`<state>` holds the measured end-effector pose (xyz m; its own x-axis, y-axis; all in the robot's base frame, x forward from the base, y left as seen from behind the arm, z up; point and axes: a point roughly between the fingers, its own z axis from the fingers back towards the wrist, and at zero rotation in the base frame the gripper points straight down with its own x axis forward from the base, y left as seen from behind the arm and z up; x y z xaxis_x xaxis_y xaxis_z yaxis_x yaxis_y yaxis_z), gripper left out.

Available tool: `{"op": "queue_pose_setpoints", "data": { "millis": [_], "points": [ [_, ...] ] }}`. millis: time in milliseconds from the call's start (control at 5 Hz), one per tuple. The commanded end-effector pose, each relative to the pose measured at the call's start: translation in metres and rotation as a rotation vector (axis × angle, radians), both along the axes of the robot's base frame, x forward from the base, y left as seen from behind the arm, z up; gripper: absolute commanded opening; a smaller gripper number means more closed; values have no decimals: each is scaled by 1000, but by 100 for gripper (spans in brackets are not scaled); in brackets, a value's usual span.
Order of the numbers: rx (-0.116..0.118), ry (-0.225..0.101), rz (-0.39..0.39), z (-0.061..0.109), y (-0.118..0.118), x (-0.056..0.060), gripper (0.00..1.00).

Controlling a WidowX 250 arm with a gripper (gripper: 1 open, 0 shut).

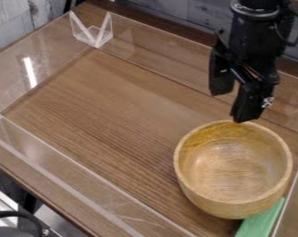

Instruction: Put the green block in the brown bowl

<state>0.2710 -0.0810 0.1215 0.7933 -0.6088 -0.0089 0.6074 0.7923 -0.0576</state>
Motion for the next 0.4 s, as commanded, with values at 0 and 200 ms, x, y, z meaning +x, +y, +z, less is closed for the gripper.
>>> {"op": "queue_pose_setpoints", "data": {
  "millis": [0,200],
  "points": [
    [-8,-82,-26,17,0,3,100],
    [-5,-92,-52,16,-1,3,100]
  ]
}}
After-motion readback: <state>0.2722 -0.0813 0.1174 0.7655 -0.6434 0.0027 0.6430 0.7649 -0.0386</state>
